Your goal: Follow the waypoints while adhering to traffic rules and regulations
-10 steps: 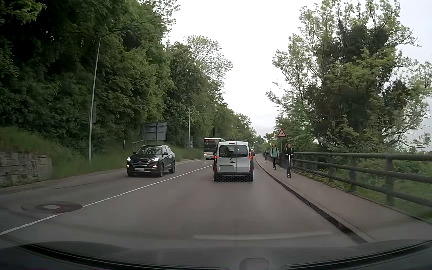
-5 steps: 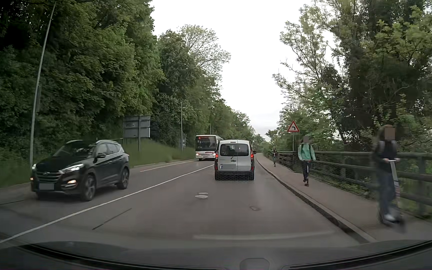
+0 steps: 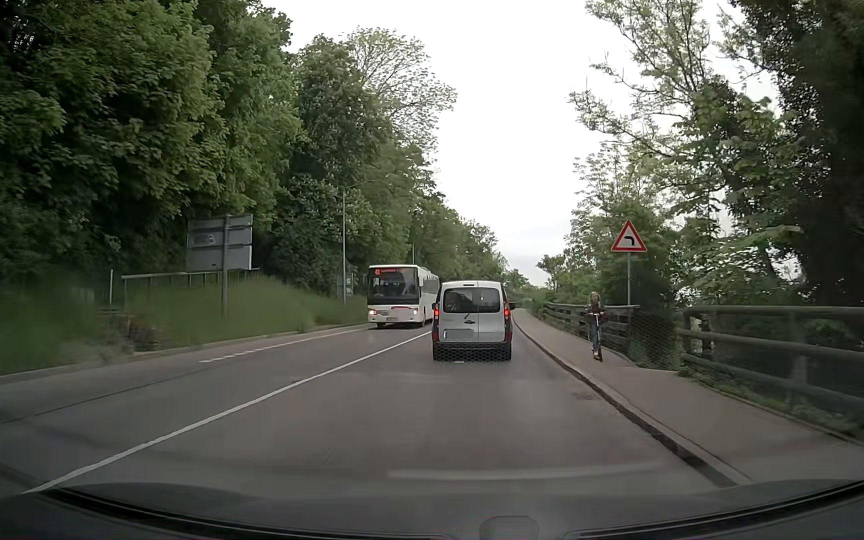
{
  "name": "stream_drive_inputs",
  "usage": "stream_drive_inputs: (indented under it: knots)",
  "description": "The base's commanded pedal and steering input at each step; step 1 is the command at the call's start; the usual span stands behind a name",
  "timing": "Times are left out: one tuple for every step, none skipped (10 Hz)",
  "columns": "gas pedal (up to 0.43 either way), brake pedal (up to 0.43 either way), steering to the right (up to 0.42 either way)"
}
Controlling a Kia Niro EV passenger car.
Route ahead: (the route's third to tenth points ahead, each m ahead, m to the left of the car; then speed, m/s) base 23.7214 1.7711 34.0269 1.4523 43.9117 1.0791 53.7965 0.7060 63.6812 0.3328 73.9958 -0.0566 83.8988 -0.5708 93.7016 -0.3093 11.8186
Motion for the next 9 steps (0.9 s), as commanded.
stream_drive_inputs:
  knots:
    - [0.138, 0.0, 0.005]
    - [0.15, 0.0, 0.004]
    - [0.15, 0.0, 0.005]
    - [0.157, 0.0, 0.004]
    - [0.157, 0.0, 0.004]
    - [0.169, 0.0, 0.004]
    - [0.177, 0.0, 0.005]
    - [0.177, 0.0, 0.005]
    - [0.177, 0.0, 0.005]
